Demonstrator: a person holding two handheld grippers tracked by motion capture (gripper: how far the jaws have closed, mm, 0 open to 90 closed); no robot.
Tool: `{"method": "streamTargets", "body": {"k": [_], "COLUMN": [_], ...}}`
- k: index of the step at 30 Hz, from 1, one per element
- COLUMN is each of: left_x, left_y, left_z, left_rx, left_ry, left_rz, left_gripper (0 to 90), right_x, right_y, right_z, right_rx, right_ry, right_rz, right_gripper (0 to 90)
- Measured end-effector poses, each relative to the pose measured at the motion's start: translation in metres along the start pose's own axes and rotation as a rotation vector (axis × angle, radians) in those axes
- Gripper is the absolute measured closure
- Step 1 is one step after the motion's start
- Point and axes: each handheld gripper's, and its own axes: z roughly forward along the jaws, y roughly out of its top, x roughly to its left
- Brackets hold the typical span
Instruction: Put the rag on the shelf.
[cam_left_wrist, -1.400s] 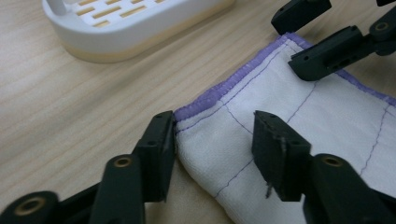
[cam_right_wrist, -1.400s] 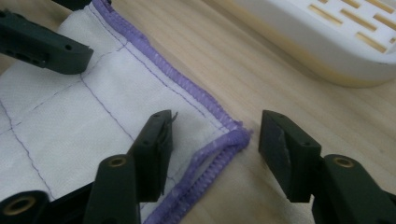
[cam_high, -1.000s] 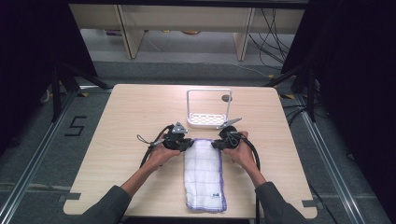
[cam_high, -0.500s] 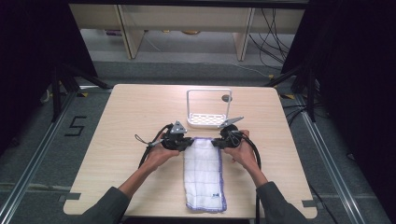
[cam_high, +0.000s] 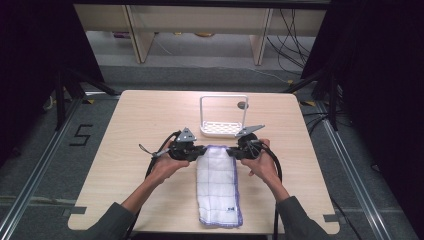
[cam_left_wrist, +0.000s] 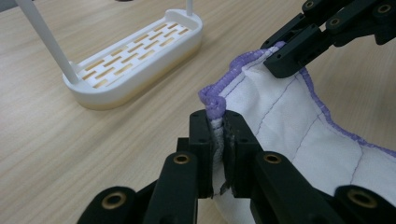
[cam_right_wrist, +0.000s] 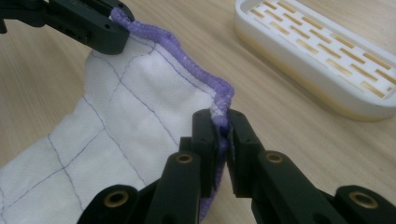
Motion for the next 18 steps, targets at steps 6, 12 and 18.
{"method": "streamTargets", "body": {"k": [6, 12, 18], "left_x": [-0.007, -0.011, -0.016], "left_y": [0.007, 0.012, 0.018], "left_z": [-0.008, -0.019, -0.032], "left_rx": [-0.035, -0.054, -0.073], "left_ry": [-0.009, -0.005, -0.021], "left_rz": [0.000, 0.016, 0.007], "left_gripper": [82.6, 82.5, 82.5], "right_x": [0.003, 0.008, 0.017], "right_y": [0.003, 0.006, 0.008], "right_z": [-0.009, -0.022, -0.040], "right_rx": [-0.016, -0.039, -0.069], "right_ry": [0.013, 0.023, 0.026], "right_rz": [-0.002, -0.016, -0.056], "right_gripper": [83.2, 83.3, 83.3]}}
